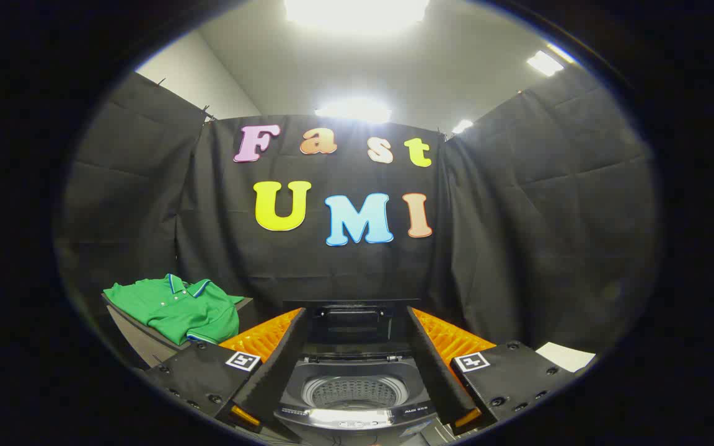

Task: Put the clothes into the washing machine and then close the washing machine lid.

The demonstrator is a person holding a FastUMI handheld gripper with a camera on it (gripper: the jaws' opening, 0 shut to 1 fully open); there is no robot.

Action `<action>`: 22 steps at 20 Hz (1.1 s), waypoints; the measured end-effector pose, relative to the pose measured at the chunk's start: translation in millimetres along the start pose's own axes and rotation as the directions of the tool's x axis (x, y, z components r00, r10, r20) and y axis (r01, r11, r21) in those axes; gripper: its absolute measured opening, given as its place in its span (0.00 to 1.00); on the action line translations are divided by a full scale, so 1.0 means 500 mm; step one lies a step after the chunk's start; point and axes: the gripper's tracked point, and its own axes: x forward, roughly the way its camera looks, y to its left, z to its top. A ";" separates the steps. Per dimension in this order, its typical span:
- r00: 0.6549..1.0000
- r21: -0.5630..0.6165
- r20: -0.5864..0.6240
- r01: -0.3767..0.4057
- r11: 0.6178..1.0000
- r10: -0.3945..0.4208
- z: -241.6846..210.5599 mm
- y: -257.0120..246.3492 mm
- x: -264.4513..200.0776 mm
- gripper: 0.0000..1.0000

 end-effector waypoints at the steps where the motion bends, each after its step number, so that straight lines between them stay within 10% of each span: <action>1: 1.000 0.001 -0.003 -0.002 1.000 0.002 -0.002 0.000 0.003 0.98; 22: 1.000 -0.008 0.000 -0.025 1.000 0.025 0.003 0.057 0.006 0.98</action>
